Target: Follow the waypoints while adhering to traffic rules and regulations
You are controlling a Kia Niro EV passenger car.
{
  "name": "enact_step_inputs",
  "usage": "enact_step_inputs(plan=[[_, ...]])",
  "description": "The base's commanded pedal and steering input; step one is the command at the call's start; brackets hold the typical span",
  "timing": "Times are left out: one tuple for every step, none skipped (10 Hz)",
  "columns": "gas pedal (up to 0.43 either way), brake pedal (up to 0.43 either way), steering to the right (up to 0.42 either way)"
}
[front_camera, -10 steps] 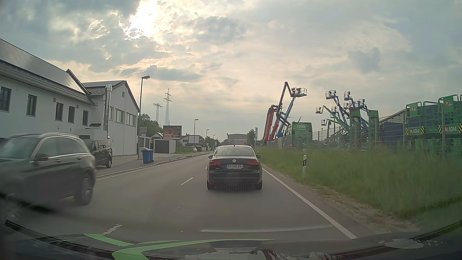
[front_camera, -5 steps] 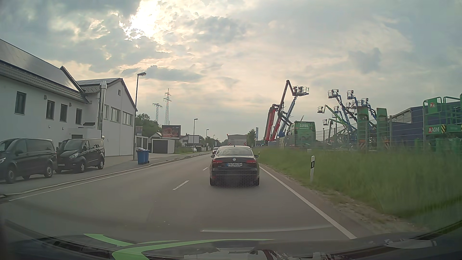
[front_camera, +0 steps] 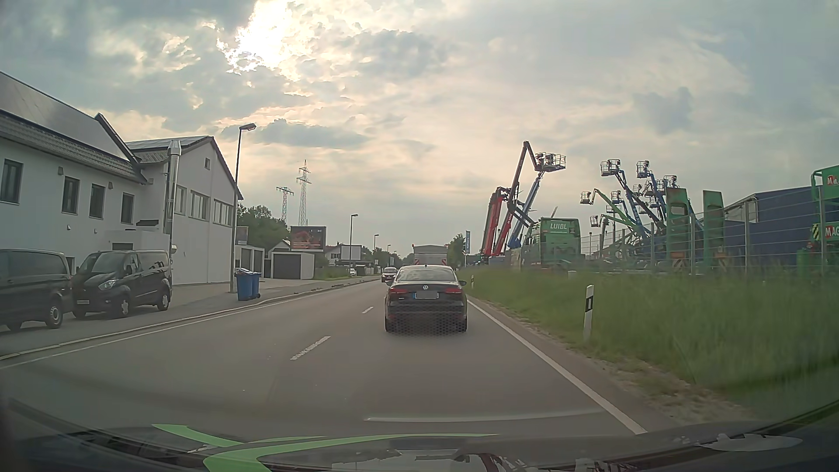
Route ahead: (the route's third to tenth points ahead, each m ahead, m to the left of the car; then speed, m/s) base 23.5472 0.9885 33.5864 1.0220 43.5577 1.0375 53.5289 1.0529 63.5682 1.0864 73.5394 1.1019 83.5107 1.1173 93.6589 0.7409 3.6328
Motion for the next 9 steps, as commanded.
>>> enact_step_inputs(plan=[[0.197,0.0,-0.002],[0.197,0.0,-0.002],[0.197,0.0,-0.002],[0.197,0.0,-0.002],[0.197,0.0,-0.003],[0.197,0.0,-0.003],[0.197,0.0,-0.003],[0.197,0.0,-0.003],[0.197,0.0,-0.003]])
